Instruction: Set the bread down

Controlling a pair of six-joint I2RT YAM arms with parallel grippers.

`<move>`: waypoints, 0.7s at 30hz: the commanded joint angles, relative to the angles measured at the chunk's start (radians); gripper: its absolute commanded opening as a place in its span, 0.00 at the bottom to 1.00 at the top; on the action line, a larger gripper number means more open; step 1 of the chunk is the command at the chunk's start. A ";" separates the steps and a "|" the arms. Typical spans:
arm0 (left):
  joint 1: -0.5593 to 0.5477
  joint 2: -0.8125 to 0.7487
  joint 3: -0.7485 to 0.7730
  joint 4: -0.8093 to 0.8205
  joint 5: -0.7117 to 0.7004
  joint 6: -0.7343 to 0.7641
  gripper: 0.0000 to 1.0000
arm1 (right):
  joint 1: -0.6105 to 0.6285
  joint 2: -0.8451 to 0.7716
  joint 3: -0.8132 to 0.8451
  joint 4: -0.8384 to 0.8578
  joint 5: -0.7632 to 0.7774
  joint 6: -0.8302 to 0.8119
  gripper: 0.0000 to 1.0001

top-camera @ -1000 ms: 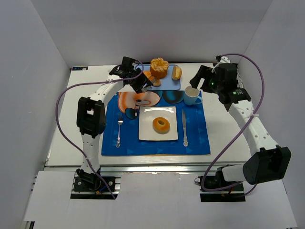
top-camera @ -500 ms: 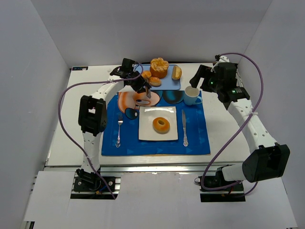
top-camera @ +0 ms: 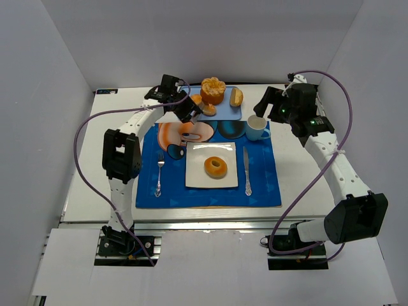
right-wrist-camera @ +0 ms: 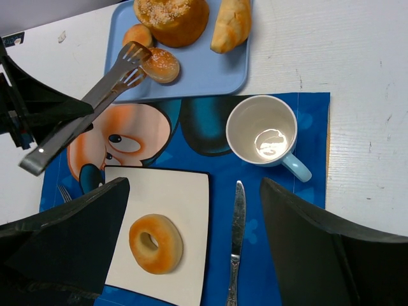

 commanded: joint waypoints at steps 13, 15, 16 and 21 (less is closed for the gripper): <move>0.005 -0.134 -0.019 0.015 0.028 -0.001 0.58 | -0.001 -0.051 0.005 0.052 -0.010 0.003 0.89; 0.005 -0.129 -0.007 -0.001 0.024 0.000 0.58 | -0.001 -0.051 0.007 0.052 -0.010 0.003 0.89; 0.005 -0.132 -0.008 -0.002 0.023 0.000 0.58 | -0.001 -0.051 0.007 0.052 -0.008 0.003 0.89; 0.005 -0.144 -0.016 -0.028 0.014 -0.003 0.58 | -0.001 -0.051 0.005 0.050 -0.003 0.000 0.89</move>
